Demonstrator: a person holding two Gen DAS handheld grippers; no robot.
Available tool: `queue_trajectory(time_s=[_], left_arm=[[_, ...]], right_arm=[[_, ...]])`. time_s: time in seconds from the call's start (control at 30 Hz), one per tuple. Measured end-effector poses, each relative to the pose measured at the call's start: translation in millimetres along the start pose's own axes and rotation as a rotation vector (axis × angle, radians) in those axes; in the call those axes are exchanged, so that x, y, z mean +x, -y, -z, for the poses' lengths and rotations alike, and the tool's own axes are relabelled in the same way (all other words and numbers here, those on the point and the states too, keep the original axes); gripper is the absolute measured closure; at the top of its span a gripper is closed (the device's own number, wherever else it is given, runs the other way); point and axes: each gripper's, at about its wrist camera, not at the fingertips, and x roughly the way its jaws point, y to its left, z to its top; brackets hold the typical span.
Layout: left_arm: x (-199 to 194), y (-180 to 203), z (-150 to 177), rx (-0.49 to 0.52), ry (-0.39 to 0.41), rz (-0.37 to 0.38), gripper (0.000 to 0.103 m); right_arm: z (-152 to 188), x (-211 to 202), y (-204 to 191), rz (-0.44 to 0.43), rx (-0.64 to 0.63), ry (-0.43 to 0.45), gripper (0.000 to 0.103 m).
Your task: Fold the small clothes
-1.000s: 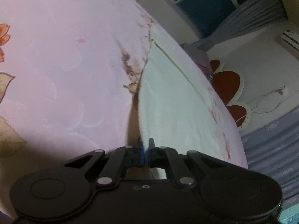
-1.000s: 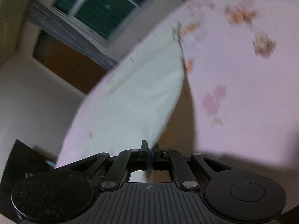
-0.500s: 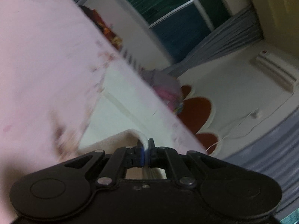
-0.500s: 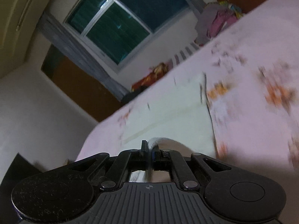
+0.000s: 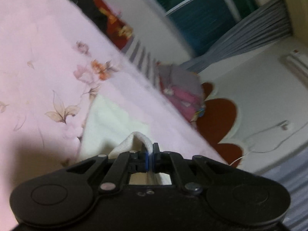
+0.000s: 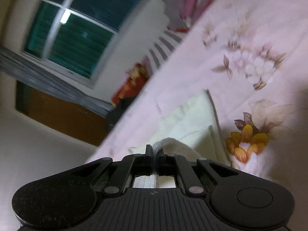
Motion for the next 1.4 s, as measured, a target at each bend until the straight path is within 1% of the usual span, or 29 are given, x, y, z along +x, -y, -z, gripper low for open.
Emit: queue_trajectory(time_s=[0.1,0.17,0.23,0.27,0.3,0.33,0.37,0.4,0.43,0.5,0.53,0.6,0.67,0.7,0.77,0.83,0.87,0.93,0.97,1.0,1.07,1.1,1.13,1.23,1.27,1.3,1.33,1.37,1.4], left_arm=[[30.9,-12.8,-11.2,0.002,-0.038,-0.033,0.1],[41.5,-18.6,-18.3,-0.003,-0.05,-0.029,0.1],[49.6,-21.9,-22.8,-0.006,-0.061,-0.005,0.099],[52.1,-24.2,-25.1,-0.016,-0.06,0.018,0.097],[54.1,-24.5,-28.2,-0.024,-0.051,0.025,0.082],[51.9,-25.4,-30.1,-0.028,-0.034,0.033,0.074],[50.0,-26.0,-32.3,-0.028,-0.019,0.038,0.059],[48.8,-24.6,-34.5,-0.013,-0.016,0.027,0.053],[47.8,-22.7,-36.7,0.01,-0.02,0.013,0.051],[46.0,-20.8,-39.3,0.044,-0.029,0.007,0.051],[46.2,-19.4,-39.9,0.073,-0.041,-0.013,0.051],[50.3,-14.2,-40.5,0.147,-0.068,-0.059,0.056],[58.0,-6.3,-38.9,0.245,-0.104,-0.112,0.06],[63.2,-2.9,-37.7,0.294,-0.117,-0.134,0.06],[75.2,7.7,-32.2,0.409,-0.157,-0.185,0.06],[83.5,13.5,-26.8,0.492,-0.173,-0.214,0.061],[87.1,15.8,-24.3,0.523,-0.181,-0.224,0.065],[92.6,15.7,-22.0,0.545,-0.191,-0.238,0.071],[93.7,13.7,-22.4,0.535,-0.192,-0.237,0.084],[94.8,10.8,-24.1,0.515,-0.193,-0.23,0.094],[93.4,6.0,-27.6,0.475,-0.177,-0.21,0.1],[92.0,5.6,-28.6,0.464,-0.163,-0.198,0.1],[90.6,5.9,-29.5,0.459,-0.148,-0.191,0.1],[84.3,5.9,-29.4,0.457,-0.108,-0.186,0.1],[86.3,5.6,-29.2,0.464,-0.111,-0.204,0.1],[90.6,3.9,-28.6,0.469,-0.13,-0.23,0.1],[93.7,1.4,-27.7,0.467,-0.138,-0.236,0.1],[94.6,-0.1,-27.6,0.462,-0.132,-0.236,0.098],[94.1,0.0,-28.8,0.458,-0.125,-0.242,0.093]], right_arm=[[-9.4,28.8,12.9,0.036,0.014,-0.015,0.101],[-17.5,40.3,23.0,0.041,0.056,-0.01,0.101],[-25.2,45.1,29.3,0.025,0.092,-0.015,0.1],[-28.8,48.8,32.8,0.008,0.097,-0.017,0.1],[-31.5,50.1,33.7,0.013,0.095,-0.012,0.097],[-34.1,50.5,34.1,0.031,0.093,0.003,0.086],[-35.4,46.9,32.7,0.045,0.093,0.031,0.037],[-36.8,41.7,33.3,0.048,0.089,0.071,0.014],[-36.7,34.2,33.0,0.026,0.069,0.117,0.014],[-38.9,27.7,32.9,0.019,0.049,0.113,0.016],[-37.3,24.4,29.9,0.026,0.016,0.108,0.02],[-32.0,24.3,20.3,0.064,-0.098,0.069,0.038],[-21.4,31.7,6.6,0.125,-0.217,0.03,0.048],[-15.8,34.8,0.4,0.158,-0.287,0.019,0.048],[-5.7,44.7,-9.0,0.213,-0.383,0.007,0.048],[-0.4,49.4,-12.7,0.256,-0.442,0.006,0.048],[0.6,53.8,-13.7,0.279,-0.463,-0.003,0.048],[2.6,65.4,-16.0,0.325,-0.51,-0.021,0.055],[4.0,69.6,-16.0,0.341,-0.527,-0.039,0.062],[4.4,73.7,-13.9,0.362,-0.543,-0.052,0.07],[9.0,83.5,-12.4,0.392,-0.571,-0.058,0.076],[9.6,83.1,-11.7,0.388,-0.572,-0.056,0.093],[7.4,85.9,-10.7,0.386,-0.575,-0.052,0.1],[9.0,85.0,-12.3,0.387,-0.609,-0.009,0.1],[9.2,82.7,-12.8,0.394,-0.612,0.012,0.1],[9.2,82.9,-11.9,0.402,-0.61,0.017,0.1],[10.2,85.6,-6.9,0.425,-0.593,0.001,0.1],[11.9,89.3,-0.8,0.436,-0.571,-0.008,0.1],[12.2,89.3,0.0,0.433,-0.559,0.013,0.1]])
